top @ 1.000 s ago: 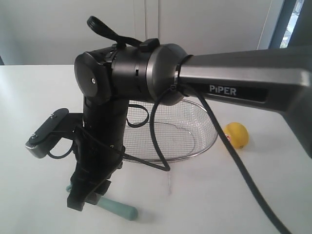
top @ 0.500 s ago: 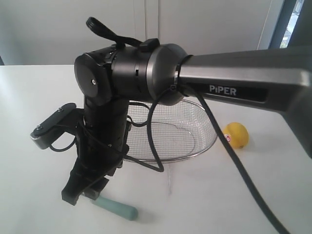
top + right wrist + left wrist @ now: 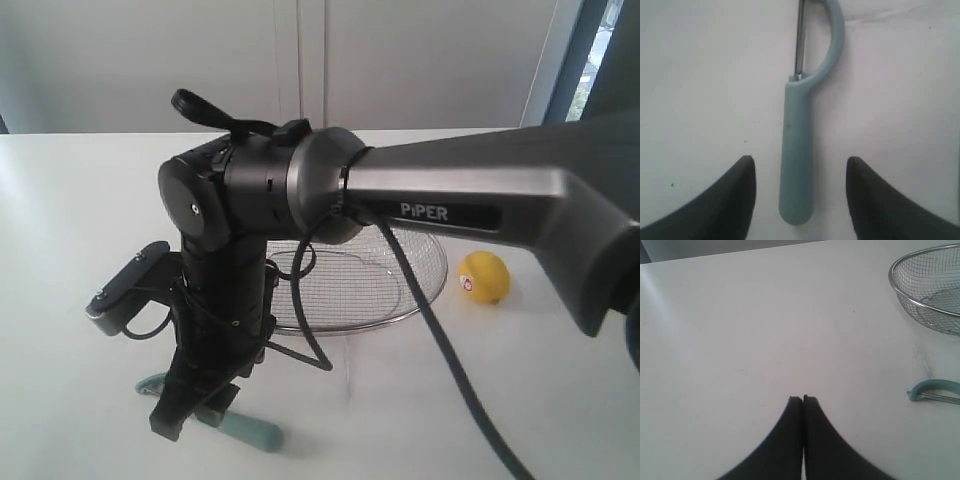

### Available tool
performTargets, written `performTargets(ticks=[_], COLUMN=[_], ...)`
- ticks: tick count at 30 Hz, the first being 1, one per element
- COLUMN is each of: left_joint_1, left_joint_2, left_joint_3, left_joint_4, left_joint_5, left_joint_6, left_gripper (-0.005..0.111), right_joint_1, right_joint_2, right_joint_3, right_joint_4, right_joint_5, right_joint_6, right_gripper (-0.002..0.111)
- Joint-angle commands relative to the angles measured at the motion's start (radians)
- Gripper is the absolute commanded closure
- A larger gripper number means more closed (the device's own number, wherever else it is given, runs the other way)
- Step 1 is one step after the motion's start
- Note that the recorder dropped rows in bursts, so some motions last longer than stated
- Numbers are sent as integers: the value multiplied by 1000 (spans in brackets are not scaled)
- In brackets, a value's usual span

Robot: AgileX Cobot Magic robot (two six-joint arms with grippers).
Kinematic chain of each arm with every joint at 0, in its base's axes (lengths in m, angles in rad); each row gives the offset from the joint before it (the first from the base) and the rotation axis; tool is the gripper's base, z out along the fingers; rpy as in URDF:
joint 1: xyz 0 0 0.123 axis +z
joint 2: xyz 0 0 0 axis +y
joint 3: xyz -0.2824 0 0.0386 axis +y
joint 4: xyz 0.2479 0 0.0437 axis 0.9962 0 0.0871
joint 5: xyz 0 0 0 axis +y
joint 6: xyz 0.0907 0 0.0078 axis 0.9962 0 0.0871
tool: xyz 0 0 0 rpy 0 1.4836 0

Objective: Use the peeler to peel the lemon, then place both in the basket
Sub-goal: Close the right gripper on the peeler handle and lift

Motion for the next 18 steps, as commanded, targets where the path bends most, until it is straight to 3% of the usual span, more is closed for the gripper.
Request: performTargets(ticks=[1, 18], left_joint_1=[-8, -8], left_joint_2=[-4, -4], left_joint_3=[2, 2], left_joint_4=[-6, -6], left_joint_5=[-3, -3], left_joint_6=[1, 1], left_gripper=[107, 107], right_joint_1=[4, 4], right_joint_2=[39, 81], right_joint_3=[6, 6], right_joint_4=[-10, -11], right_joint_5=[-9, -36], right_joint_6=[-4, -14], right_gripper=[56, 56])
